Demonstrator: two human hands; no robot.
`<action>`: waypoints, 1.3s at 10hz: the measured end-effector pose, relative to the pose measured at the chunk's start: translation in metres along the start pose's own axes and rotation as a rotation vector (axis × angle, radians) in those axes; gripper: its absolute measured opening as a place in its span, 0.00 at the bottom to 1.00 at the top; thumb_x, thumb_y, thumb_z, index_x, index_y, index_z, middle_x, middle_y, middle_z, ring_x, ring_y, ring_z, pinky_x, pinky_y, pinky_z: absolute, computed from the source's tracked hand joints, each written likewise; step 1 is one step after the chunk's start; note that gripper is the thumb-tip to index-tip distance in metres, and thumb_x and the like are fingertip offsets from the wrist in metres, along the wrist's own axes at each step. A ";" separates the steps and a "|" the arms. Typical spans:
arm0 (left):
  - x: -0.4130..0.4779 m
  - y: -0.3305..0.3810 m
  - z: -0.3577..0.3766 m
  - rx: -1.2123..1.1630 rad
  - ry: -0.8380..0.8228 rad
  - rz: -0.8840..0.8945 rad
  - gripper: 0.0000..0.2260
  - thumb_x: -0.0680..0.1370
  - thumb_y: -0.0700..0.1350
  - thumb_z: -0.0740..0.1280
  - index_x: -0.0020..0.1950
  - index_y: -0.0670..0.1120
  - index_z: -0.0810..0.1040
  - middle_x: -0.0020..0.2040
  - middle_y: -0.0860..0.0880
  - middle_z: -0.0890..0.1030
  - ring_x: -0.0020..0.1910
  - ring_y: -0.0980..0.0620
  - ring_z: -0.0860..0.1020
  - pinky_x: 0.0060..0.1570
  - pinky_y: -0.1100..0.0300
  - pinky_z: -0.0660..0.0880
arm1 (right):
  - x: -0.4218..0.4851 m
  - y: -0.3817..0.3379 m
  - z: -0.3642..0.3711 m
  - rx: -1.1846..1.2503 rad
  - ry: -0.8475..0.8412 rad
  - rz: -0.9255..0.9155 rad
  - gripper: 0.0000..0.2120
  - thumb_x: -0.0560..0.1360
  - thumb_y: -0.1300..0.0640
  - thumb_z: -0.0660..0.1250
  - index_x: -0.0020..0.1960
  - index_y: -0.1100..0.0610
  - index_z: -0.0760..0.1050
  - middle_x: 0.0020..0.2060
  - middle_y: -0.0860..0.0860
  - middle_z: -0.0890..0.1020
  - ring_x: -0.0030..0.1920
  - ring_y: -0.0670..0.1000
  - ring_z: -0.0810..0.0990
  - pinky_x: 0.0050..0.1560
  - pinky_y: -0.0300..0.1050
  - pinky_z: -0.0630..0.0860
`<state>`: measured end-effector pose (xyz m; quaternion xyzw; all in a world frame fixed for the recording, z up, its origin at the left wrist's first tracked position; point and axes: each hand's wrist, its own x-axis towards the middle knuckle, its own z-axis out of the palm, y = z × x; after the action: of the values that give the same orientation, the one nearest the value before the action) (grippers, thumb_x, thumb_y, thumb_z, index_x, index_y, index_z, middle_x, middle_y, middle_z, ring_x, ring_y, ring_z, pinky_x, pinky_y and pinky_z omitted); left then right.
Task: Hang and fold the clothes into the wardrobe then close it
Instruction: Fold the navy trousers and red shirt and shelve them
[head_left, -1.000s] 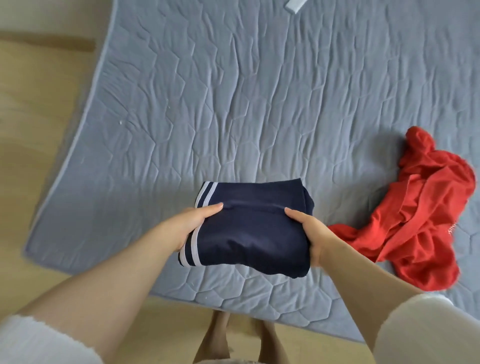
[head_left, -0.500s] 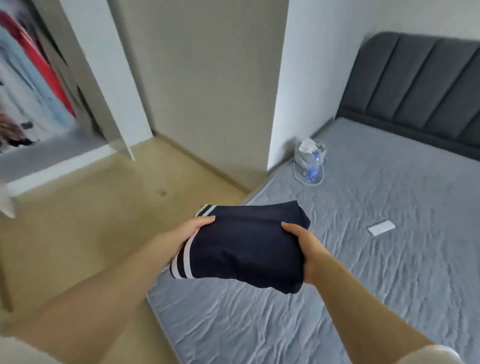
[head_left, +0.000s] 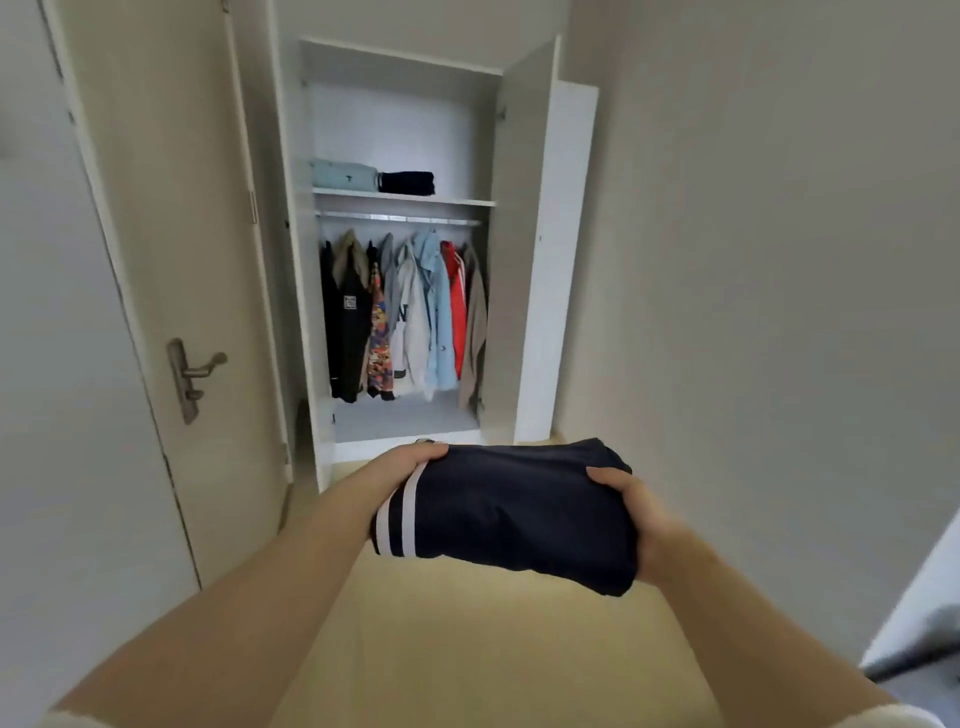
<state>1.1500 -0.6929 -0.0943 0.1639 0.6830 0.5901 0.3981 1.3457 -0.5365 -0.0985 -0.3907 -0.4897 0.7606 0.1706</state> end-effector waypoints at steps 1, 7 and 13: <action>0.030 0.027 -0.063 -0.034 0.083 0.001 0.12 0.75 0.50 0.67 0.53 0.42 0.80 0.47 0.41 0.84 0.48 0.43 0.81 0.59 0.50 0.73 | 0.044 -0.018 0.063 -0.024 -0.052 0.002 0.15 0.68 0.52 0.72 0.53 0.54 0.76 0.42 0.57 0.85 0.45 0.60 0.82 0.39 0.49 0.77; 0.332 0.188 -0.157 0.255 0.379 0.223 0.01 0.77 0.41 0.65 0.46 0.45 0.74 0.49 0.45 0.77 0.49 0.48 0.75 0.51 0.59 0.70 | 0.364 -0.183 0.203 -0.289 -0.112 -0.068 0.06 0.74 0.55 0.67 0.46 0.58 0.75 0.42 0.58 0.81 0.43 0.58 0.78 0.37 0.48 0.73; 0.644 0.361 -0.266 -0.013 0.389 0.253 0.15 0.81 0.39 0.57 0.36 0.52 0.61 0.38 0.56 0.62 0.39 0.54 0.66 0.46 0.67 0.68 | 0.679 -0.338 0.353 -0.247 -0.168 -0.221 0.17 0.72 0.56 0.69 0.59 0.60 0.73 0.48 0.59 0.82 0.48 0.59 0.80 0.41 0.48 0.76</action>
<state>0.4599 -0.3361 0.0148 0.1291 0.7170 0.6602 0.1829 0.6030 -0.1600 -0.0157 -0.2876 -0.6319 0.7012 0.1624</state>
